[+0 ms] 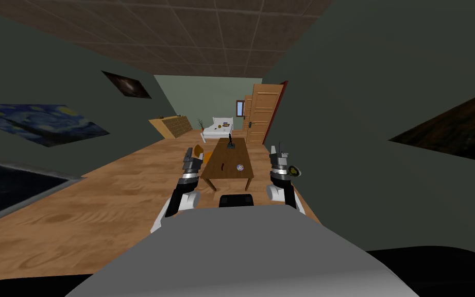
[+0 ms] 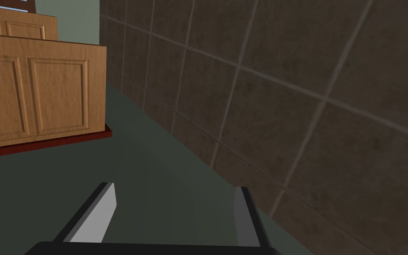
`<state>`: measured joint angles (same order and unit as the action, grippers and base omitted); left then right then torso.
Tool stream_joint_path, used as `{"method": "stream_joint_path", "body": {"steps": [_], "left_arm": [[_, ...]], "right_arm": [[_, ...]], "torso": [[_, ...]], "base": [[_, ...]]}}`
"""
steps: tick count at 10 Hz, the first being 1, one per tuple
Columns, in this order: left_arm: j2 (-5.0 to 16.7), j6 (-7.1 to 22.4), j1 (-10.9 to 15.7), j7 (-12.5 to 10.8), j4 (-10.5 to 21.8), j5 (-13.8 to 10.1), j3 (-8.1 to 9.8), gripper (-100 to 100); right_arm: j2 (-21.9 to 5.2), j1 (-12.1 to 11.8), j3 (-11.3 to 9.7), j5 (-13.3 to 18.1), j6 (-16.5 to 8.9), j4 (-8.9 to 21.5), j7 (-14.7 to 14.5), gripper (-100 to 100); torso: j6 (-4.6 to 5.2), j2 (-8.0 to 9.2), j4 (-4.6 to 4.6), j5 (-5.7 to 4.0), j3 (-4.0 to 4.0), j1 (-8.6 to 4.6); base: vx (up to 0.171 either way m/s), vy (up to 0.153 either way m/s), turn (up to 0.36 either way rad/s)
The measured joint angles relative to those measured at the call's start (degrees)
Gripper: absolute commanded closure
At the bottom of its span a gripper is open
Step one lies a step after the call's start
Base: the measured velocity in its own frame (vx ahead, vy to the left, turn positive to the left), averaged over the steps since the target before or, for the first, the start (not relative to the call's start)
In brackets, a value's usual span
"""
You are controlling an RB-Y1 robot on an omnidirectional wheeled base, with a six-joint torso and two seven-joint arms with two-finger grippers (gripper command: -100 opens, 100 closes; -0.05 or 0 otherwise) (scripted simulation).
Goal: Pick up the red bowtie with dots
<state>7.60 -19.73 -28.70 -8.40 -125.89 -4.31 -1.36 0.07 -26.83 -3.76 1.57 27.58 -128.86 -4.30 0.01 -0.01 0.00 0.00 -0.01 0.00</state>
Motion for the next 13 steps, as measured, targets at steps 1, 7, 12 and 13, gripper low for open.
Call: {"method": "stream_joint_path", "body": {"steps": [1,7,12,13], "left_arm": [[0.9,1.6,1.0,-1.7,1.9,-0.9,0.22,-100],[4.2,7.6,3.6,-10.3,8.8,-4.6,1.16,-100],[6.2,13.3,5.2,-16.8,13.5,-7.7,1.77,-100],[6.7,14.3,5.7,-18.1,14.3,-8.3,2.02,-100]], "right_arm": [[0.0,0.0,0.0,0.0,0.0,0.0,0.0,0],[0.0,0.0,0.0,0.0,0.0,0.0,0.0,0],[0.0,0.0,0.0,0.0,0.0,0.0,0.0,0],[0.0,0.0,0.0,0.0,0.0,0.0,0.0,0]], "torso": [[0.0,-0.01,0.0,0.0,-0.01,-0.01],[-0.03,0.01,0.0,0.0,0.01,-0.01],[-0.01,0.0,0.0,0.0,0.0,-0.02],[-0.04,0.01,0.0,-0.01,0.0,-0.01]], "base": [[0.0,-0.008,-0.071],[0.0,-0.008,-0.144],[0.001,-0.006,-0.107],[0.001,-0.011,-0.172]]}}
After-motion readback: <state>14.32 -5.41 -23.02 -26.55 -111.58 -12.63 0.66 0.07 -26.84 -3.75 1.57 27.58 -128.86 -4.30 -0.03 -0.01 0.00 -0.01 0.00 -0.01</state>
